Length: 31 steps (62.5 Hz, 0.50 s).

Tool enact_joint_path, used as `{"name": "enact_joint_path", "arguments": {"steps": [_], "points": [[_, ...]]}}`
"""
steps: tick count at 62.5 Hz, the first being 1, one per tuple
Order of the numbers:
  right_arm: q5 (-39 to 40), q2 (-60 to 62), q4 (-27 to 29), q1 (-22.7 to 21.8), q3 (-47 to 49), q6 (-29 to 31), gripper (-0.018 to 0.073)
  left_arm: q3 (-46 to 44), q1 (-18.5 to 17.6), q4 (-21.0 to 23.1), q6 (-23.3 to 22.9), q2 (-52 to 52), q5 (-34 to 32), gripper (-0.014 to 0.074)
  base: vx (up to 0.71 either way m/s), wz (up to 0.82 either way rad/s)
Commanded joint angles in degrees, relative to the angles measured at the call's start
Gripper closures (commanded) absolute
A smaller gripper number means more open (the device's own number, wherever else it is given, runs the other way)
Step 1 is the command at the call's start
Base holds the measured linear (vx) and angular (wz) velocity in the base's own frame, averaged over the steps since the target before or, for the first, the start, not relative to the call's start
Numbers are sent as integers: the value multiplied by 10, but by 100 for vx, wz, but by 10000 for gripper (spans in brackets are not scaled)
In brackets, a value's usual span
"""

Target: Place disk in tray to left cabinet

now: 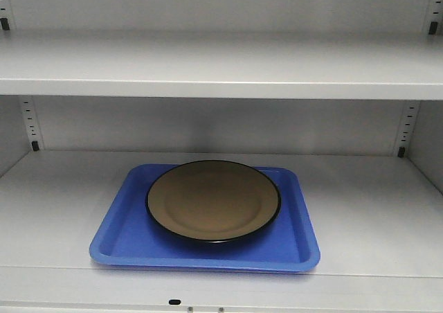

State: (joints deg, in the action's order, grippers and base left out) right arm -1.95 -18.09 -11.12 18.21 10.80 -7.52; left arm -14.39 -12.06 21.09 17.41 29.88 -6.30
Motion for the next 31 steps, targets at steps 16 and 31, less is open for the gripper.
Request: {"name": "enact_joint_path", "arguments": {"steps": [16,31], "points": [[56,-6,-9,-1,16,3,563,-14,-3,5,-1,-1,-76,603,0,0],[56,-6,-9,-1,16,3,563,-14,-3,5,-1,-1,-76,603,0,0]]}}
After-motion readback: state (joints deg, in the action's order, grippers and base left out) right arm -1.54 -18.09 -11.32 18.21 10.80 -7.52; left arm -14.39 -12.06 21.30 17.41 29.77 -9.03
